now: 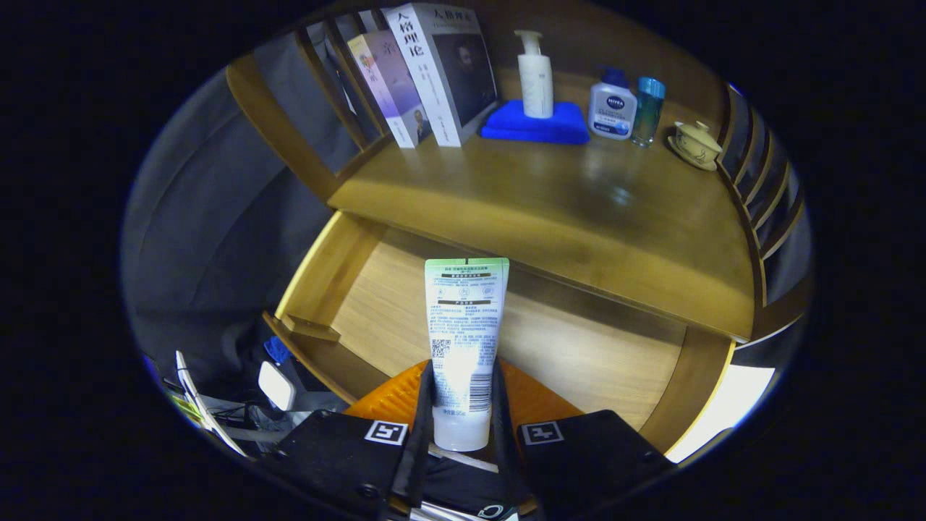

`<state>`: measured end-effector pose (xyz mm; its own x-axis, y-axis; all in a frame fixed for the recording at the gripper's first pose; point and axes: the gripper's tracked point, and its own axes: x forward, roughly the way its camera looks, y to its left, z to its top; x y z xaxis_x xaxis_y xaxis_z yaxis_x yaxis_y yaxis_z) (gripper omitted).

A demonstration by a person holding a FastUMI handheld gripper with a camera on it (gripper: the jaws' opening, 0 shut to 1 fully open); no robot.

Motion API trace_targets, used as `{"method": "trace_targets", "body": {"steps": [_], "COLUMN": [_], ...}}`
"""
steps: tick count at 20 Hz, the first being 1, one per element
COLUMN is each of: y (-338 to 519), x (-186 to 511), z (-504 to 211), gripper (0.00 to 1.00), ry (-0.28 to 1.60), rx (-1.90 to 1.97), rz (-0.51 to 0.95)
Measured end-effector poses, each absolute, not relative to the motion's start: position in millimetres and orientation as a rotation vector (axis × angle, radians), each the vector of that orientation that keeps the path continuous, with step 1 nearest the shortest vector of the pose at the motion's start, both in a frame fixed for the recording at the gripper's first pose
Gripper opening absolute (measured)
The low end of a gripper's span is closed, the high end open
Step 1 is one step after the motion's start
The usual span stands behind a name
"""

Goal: Pull open the drawer, take out the items inside it, and place them on the countertop above the cabinet.

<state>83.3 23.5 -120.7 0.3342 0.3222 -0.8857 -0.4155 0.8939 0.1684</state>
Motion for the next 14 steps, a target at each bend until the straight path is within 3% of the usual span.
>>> {"method": "trace_targets", "body": {"steps": [14], "y": [10], "x": [224], "z": [-82], "gripper": [0.43], "ry": [1.063], "rx": [0.118], "rz": [0.278]}}
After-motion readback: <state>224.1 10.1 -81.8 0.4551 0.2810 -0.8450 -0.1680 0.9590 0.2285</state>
